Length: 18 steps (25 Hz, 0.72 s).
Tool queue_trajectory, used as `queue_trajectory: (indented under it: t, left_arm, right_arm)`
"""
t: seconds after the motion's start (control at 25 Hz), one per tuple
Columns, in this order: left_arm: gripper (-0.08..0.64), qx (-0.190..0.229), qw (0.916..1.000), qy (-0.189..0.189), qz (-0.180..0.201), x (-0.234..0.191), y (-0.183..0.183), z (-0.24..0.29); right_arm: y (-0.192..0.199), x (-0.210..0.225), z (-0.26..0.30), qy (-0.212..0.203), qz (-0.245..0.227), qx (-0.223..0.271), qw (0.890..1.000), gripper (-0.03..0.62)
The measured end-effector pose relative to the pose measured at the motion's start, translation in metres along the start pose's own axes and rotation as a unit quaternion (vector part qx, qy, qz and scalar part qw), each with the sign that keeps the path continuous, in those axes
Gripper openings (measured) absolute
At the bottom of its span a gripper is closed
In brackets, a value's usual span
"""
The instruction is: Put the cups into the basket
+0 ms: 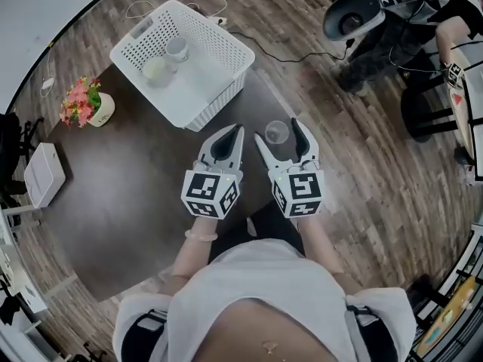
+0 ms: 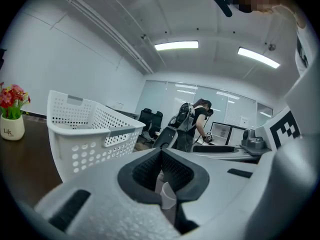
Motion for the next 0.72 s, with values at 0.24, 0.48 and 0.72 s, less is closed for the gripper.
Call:
queue_trajectory:
  t: [0.24, 0.48, 0.72]
  left_arm:
    - [0.011, -0.021, 0.9997, 0.004, -0.010, 0.011, 0.020, 0.015]
    - [0.011, -0.045, 0.9989, -0.009, -0.012, -0.003, 0.041, 0.027]
    - [0.011, -0.074, 0.9969, -0.020, -0.015, -0.014, 0.062, 0.038]
  right_arm:
    - [0.017, 0.019, -0.007, 0.000, 0.008, -0.030, 1.000, 0.350]
    - [0.044, 0.024, 0.007, -0.015, 0.019, -0.063, 0.998, 0.368]
    - [0.070, 0.028, 0.018, -0.030, 0.020, -0.097, 0.995, 0.400]
Point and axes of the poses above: the fingertips, and each gripper's own axes: z forward along the fingers, x to its right, y out of its underside, the point moved 5 cm from there along -z, backward along the fingers, and after that the axes turned 13 degrees about x, right-handed, at the moved point
